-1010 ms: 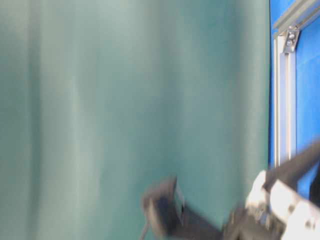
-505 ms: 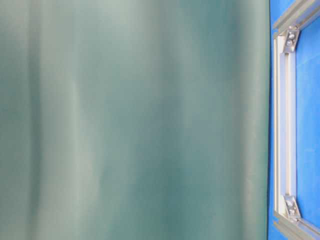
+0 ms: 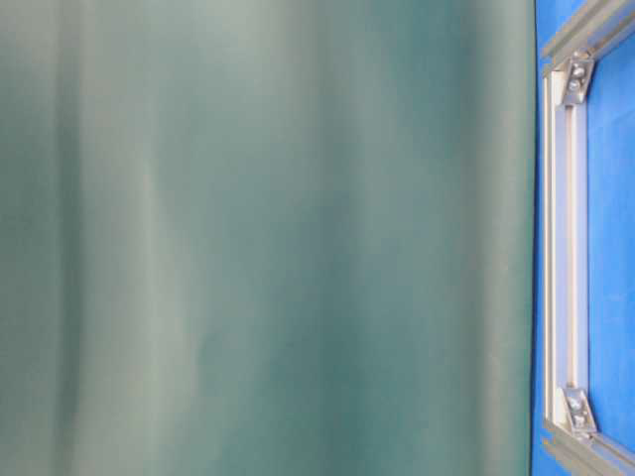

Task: Insert the wire through the string loop located on the right side.
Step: 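Pull the plug leftward with the left gripper, drawing cable through loop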

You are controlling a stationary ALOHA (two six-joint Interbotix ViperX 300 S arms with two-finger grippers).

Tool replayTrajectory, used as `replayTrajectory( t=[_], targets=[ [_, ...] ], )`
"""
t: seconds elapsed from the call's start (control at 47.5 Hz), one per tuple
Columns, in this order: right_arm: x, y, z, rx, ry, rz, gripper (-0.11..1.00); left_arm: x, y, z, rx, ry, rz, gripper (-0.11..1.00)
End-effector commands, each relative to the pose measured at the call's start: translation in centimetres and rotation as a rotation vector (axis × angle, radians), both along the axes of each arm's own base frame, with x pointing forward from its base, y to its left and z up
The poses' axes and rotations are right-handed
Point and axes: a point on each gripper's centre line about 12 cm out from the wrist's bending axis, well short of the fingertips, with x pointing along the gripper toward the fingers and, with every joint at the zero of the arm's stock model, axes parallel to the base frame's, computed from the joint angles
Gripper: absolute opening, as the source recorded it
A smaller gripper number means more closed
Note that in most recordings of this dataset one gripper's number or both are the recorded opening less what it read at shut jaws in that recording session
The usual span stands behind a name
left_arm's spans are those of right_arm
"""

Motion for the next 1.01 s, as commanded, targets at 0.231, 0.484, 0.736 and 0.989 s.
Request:
replayTrajectory(
  t=[0.231, 0.484, 0.736, 0.989],
  targets=[
    [0.5, 0.1, 0.7, 0.004, -0.032, -0.001, 0.94, 1.1, -0.2, 0.3, 0.002, 0.008, -0.004, 0.07],
    [0.5, 0.1, 0.7, 0.003, -0.030, 0.000, 0.94, 1.1, -0.2, 0.2, -0.006, 0.026, -0.002, 0.37],
    [0.5, 0.1, 0.6, 0.002, -0.015, 0.004, 0.94, 1.0, -0.2, 0.2, -0.002, 0.043, -0.005, 0.83],
    [0.5, 0.4, 3.1, -0.001, -0.051, 0.033, 0.94, 1.7, -0.3, 2.7, -0.015, -0.033, -0.006, 0.79]
  ],
)
